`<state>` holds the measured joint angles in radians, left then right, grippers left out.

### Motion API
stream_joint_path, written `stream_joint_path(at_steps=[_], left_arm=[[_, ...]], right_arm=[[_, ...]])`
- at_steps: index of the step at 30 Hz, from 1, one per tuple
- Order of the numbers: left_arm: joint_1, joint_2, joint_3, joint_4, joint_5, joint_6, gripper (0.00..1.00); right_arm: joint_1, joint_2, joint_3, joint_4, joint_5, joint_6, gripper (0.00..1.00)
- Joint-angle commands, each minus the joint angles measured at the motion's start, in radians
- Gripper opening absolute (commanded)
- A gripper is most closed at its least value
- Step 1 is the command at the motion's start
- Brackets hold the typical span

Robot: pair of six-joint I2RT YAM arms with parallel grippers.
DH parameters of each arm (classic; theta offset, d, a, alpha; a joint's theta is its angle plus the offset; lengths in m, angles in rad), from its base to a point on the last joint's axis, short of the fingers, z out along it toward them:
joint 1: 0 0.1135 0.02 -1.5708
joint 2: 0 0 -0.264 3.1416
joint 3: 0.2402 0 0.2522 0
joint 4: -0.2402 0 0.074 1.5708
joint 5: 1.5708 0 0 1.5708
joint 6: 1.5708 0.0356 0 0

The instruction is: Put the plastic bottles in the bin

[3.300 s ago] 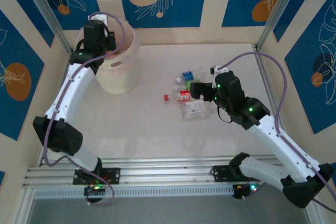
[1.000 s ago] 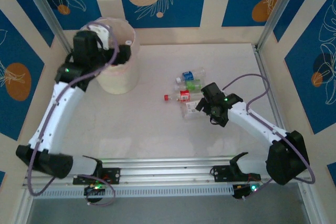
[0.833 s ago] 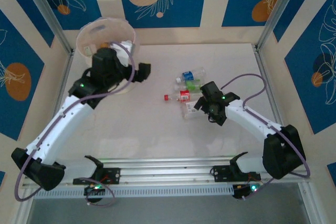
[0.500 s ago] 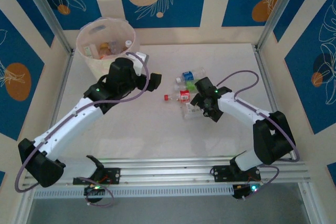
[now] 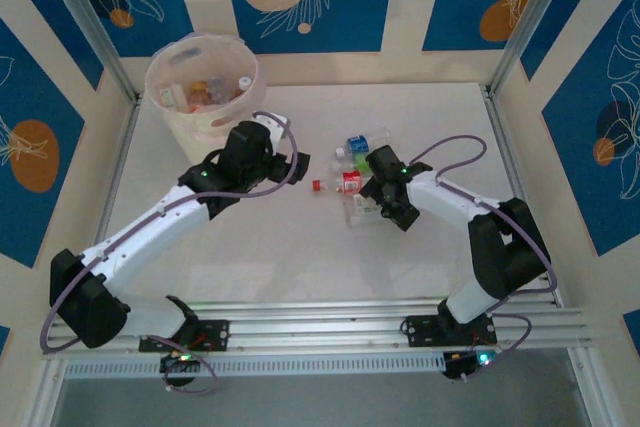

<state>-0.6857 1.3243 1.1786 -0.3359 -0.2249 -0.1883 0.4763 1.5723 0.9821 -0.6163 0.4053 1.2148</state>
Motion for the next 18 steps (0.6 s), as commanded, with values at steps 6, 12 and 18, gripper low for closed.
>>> stream_joint_path(at_steps=[6,12,18], left_arm=[[-0.029,0.055,-0.010,0.037,-0.034,0.008,0.99],[-0.081,0.115,-0.021,0.061,-0.044,0.036,0.99],[-0.128,0.161,-0.038,0.120,-0.008,0.057,0.95]], right_arm=[[-0.040,0.084,0.020,0.029,-0.091,-0.164,0.99],[-0.100,0.028,-0.064,0.005,-0.118,-0.247,1.00],[-0.172,-0.031,-0.108,-0.056,-0.136,-0.374,1.00]])
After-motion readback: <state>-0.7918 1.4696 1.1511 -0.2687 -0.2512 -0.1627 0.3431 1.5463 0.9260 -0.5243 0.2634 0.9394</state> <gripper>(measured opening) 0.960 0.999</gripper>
